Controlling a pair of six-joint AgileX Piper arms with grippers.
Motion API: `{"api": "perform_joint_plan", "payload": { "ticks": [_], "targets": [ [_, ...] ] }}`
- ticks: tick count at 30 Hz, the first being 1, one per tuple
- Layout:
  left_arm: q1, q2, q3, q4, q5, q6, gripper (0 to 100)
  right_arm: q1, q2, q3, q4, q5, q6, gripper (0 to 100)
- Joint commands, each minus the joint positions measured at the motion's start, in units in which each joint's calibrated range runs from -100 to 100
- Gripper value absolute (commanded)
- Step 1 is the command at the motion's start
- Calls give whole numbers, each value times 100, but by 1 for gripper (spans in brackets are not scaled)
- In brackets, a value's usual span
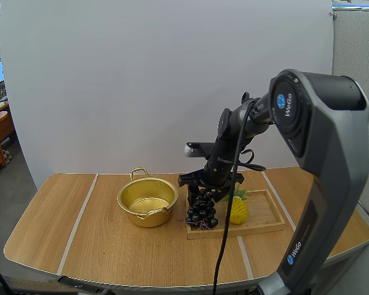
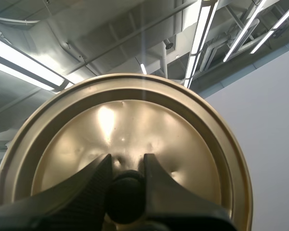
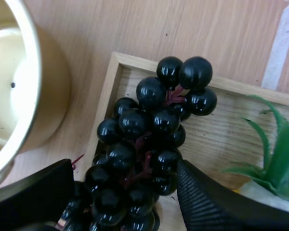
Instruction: Open the pot, put the grape inside, and close it
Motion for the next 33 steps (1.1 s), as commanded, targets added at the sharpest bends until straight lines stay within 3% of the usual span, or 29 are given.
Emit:
{"api": "perform_joint_plan", "payload": {
  "ticks": [1, 25, 27, 29, 30, 33],
  "targets": [
    [-9, -40, -20, 67, -192, -64, 0, -4, 144, -14, -36, -198, -55, 100],
    [-9, -40, -20, 67, -192, -64, 0, -4, 626, -14, -49, -698, -55, 100],
    [-9, -40, -20, 67, -192, -64, 0, -4, 626, -14, -49, -698, -55, 63],
    [-9, -40, -20, 67, -192, -64, 0, 4, 626, -14, -37, -644, -55, 13],
    [-9, -40, -20, 67, -192, -64, 0, 12, 626, -14, -37, -629, -55, 0],
    [-9, -40, -20, 67, -192, -64, 0, 12, 626, -14, -37, -629, -55, 0]
  ]
}}
